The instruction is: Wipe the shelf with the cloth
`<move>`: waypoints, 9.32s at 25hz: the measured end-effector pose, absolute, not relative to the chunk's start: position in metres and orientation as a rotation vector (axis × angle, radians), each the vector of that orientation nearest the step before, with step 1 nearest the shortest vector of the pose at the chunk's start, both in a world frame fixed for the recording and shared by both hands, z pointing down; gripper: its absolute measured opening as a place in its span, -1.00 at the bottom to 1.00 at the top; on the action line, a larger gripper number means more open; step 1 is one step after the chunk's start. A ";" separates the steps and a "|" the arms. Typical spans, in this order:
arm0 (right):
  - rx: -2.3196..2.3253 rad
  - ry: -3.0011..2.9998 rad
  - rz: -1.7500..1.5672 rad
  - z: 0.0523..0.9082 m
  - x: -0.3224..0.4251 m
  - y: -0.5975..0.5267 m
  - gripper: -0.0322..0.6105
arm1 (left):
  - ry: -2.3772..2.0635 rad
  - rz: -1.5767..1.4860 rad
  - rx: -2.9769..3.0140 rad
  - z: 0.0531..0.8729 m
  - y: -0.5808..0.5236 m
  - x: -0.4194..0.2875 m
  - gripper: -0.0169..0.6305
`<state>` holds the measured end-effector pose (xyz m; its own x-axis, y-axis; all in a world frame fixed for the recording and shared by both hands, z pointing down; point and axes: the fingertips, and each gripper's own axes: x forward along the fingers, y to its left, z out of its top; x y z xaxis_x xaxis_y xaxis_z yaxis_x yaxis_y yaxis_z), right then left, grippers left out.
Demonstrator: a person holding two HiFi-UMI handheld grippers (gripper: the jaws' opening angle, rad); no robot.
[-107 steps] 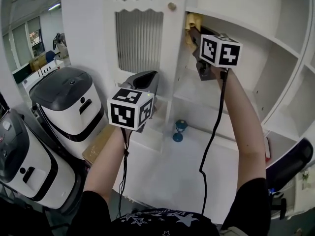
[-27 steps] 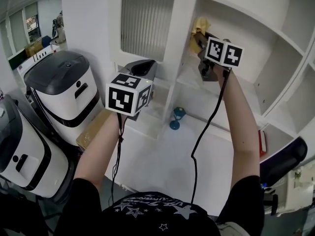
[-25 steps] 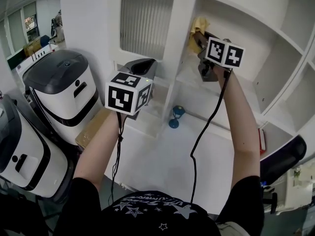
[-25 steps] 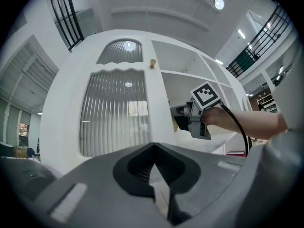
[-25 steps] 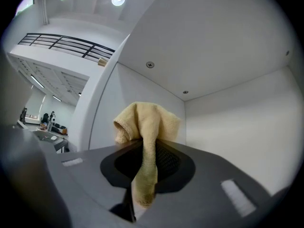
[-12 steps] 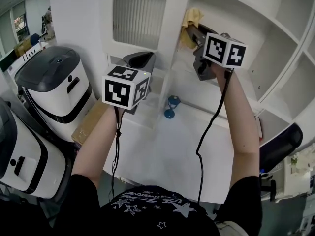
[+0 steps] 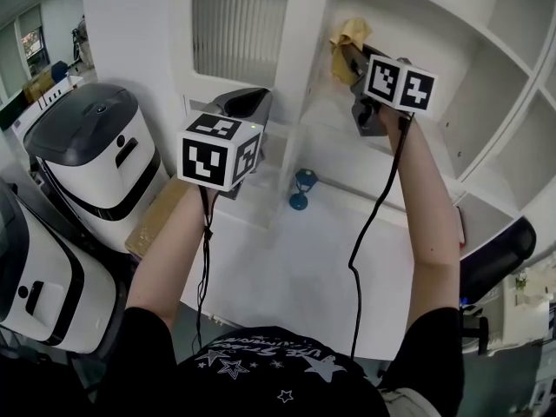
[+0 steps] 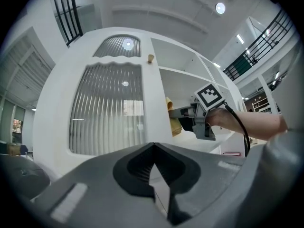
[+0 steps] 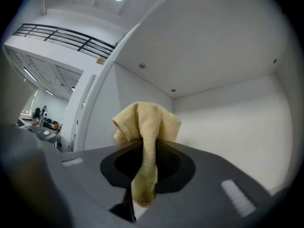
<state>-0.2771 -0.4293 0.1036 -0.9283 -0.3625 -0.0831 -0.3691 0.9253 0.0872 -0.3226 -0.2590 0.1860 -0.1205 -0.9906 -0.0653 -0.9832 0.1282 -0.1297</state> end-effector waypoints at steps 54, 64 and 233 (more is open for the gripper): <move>-0.723 3.279 -0.070 0.191 -0.309 -0.420 -0.65 | 2.183 -0.027 -2.154 0.224 -0.254 -0.327 -0.94; -0.750 3.247 -0.115 0.197 -0.287 -0.368 -0.65 | 2.063 -0.008 -2.264 0.227 -0.241 -0.315 -0.94; -2.152 2.422 0.245 0.085 -0.021 -0.567 -0.65 | 1.585 -0.020 -2.650 0.208 -0.359 -0.132 -0.94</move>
